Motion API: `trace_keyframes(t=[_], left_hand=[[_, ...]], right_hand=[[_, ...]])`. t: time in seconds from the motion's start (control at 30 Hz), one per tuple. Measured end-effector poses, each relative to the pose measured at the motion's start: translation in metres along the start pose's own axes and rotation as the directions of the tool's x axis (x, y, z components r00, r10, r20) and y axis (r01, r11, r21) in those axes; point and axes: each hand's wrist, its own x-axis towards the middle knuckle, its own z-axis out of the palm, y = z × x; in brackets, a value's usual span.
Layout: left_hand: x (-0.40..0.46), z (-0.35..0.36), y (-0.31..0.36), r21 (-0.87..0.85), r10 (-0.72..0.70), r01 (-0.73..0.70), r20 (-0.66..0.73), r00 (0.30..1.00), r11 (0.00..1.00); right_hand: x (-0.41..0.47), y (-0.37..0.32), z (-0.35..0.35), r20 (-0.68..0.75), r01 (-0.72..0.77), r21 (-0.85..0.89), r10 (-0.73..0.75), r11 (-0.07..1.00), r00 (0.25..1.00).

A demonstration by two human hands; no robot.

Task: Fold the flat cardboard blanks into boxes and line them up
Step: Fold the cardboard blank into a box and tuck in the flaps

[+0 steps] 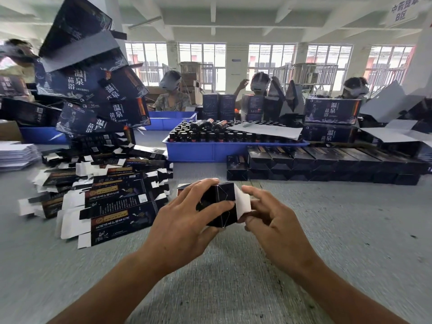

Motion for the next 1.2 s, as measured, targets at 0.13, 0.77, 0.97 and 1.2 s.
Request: trace_keyframes(t=[0.13, 0.77, 0.97, 1.2], left_hand=[[-0.001, 0.001, 0.001, -0.036, -0.003, 0.003, -0.004, 1.000, 0.999], [0.002, 0.002, 0.019, -0.092, -0.061, 0.059, -0.020, 0.998, 0.994], [0.002, 0.003, 0.019, -0.105, -0.063, 0.060, -0.023, 0.998, 0.993], [0.001, 0.002, 0.017, -0.128, -0.073, 0.069, -0.030, 0.997, 0.989]], right_hand=[[0.001, -0.002, 0.000, -0.019, -0.002, 0.079, 0.004, 0.997, 1.000], [0.005, -0.002, -0.001, -0.110, -0.028, 0.148, 0.045, 0.989, 0.993], [0.002, -0.005, 0.002, -0.146, -0.009, 0.031, 0.013, 0.999, 0.989], [0.006, -0.005, -0.005, -0.051, -0.052, 0.110, 0.058, 0.993, 0.997]])
